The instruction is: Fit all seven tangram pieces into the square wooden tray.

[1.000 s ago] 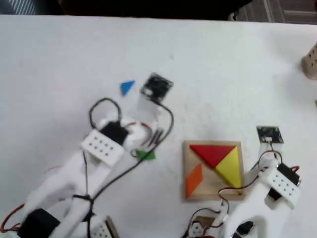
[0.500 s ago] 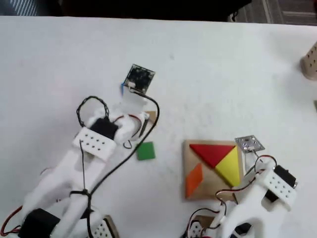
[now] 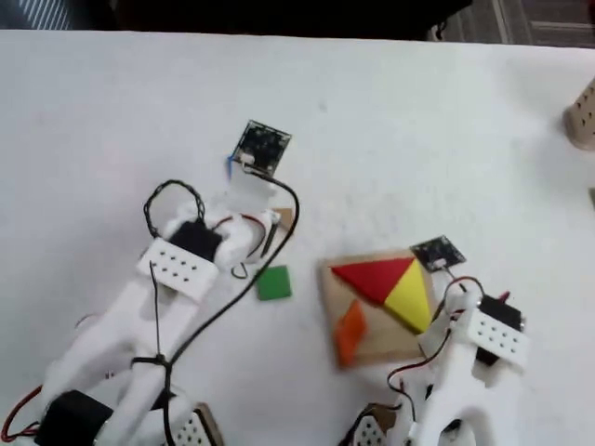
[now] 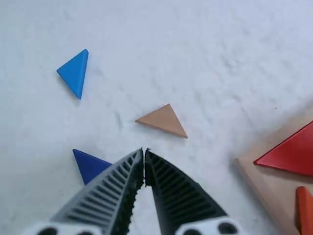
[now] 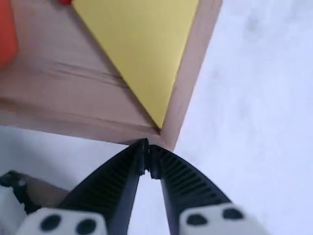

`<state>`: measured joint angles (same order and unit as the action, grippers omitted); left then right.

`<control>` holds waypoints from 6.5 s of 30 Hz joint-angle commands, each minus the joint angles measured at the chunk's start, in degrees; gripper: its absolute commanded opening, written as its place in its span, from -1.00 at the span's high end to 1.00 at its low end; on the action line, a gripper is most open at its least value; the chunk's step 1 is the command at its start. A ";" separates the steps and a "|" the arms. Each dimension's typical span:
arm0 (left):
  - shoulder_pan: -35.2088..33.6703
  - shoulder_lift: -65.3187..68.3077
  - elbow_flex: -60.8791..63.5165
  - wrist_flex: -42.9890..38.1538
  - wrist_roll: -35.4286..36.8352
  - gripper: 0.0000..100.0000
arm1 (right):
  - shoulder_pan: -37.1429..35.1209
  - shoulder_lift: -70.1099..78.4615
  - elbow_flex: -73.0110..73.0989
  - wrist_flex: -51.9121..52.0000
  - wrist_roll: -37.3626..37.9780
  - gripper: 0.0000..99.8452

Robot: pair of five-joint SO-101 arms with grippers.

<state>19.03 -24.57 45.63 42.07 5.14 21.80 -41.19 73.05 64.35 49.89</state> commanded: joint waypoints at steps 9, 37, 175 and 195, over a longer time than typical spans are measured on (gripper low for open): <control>-2.68 -2.15 -0.35 -2.02 -0.09 0.95 | -13.14 0.31 -2.46 -0.92 -3.43 0.96; -20.18 -2.15 -0.26 -12.66 10.64 0.95 | -50.24 -6.29 2.29 -0.57 -0.62 0.96; 19.56 24.57 -6.33 -14.95 10.20 0.96 | -14.55 -8.31 -2.20 -14.73 -23.91 0.96; 10.59 21.93 -9.41 -8.44 10.20 0.95 | -14.55 -8.31 -2.11 -14.73 -23.65 0.96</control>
<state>30.46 -2.42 39.21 34.59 15.25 6.95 -49.89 73.41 50.64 25.10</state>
